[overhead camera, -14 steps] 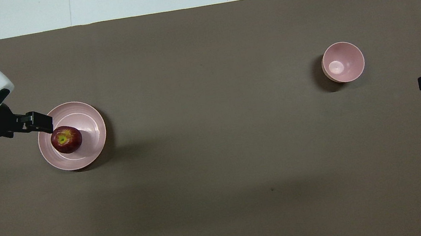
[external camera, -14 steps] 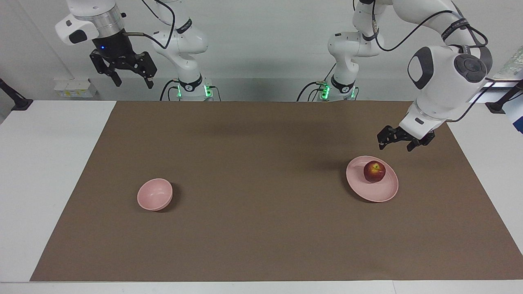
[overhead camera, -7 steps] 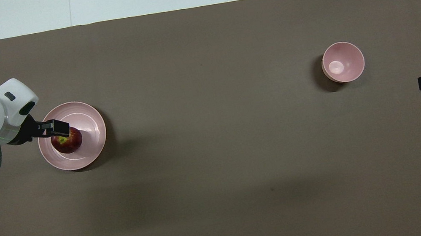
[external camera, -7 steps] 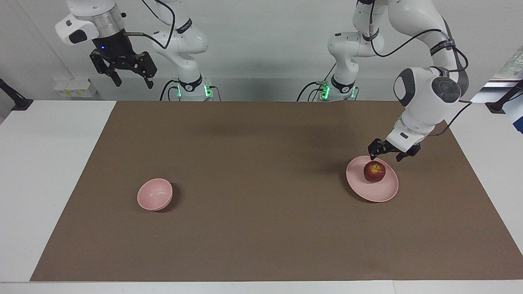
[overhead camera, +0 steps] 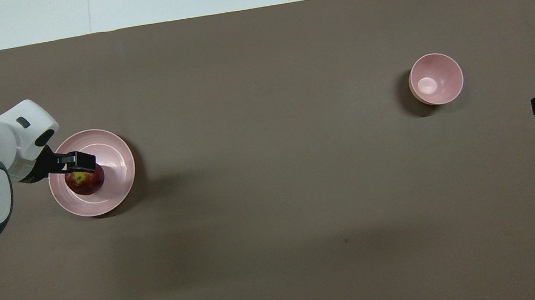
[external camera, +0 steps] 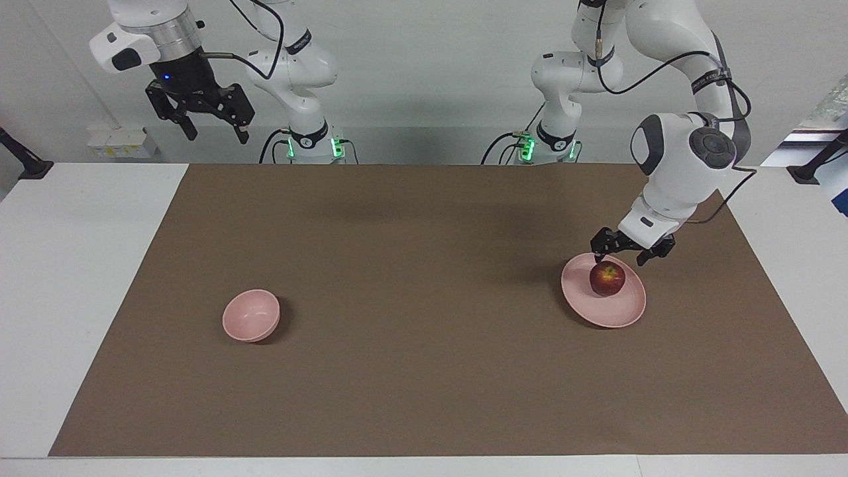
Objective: Move apple from plate to bowl
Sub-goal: 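Reach the left gripper over the pink plate down to the red apple, then close the left gripper around the red apple on the plate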
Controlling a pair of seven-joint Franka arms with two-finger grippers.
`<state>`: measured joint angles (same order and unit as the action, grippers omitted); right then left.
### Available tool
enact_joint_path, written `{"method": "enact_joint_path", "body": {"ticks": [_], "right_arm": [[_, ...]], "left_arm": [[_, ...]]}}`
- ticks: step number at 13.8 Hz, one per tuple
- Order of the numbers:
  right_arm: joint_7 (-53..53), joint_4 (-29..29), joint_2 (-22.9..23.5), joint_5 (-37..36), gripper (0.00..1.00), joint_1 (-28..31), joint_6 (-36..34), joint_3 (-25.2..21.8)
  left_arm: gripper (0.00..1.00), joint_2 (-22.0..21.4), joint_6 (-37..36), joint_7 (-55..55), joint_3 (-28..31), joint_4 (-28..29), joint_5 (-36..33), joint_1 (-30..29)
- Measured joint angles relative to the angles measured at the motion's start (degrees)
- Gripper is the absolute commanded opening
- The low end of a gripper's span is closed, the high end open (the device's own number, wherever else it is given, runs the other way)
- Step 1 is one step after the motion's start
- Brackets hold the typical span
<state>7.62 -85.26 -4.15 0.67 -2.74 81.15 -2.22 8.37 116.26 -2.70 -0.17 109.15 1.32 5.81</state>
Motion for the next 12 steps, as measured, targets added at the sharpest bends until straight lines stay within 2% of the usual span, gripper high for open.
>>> {"method": "enact_joint_path", "body": {"ticks": [2,6,10,11,12], "right_arm": [[0.0,0.0,0.0,0.0,1.0,0.0,0.0,0.0],[0.0,0.0,0.0,0.0,1.0,0.0,0.0,0.0],[0.0,0.0,0.0,0.0,1.0,0.0,0.0,0.0],[0.0,0.0,0.0,0.0,1.0,0.0,0.0,0.0],[0.0,0.0,0.0,0.0,1.0,0.0,0.0,0.0]], "left_arm": [[1.0,0.2,1.4,0.0,0.0,1.7,0.0,0.0],[1.0,1.3,9.0,0.0,0.5,6.6,0.0,-0.2],[1.0,3.7,13.9,0.0,0.7,7.9,0.0,-0.3],[0.39,4.3,14.3,0.1,0.6,7.9,0.0,-0.2],[0.0,4.5,14.3,0.1,0.5,7.9,0.0,-0.2]]}}
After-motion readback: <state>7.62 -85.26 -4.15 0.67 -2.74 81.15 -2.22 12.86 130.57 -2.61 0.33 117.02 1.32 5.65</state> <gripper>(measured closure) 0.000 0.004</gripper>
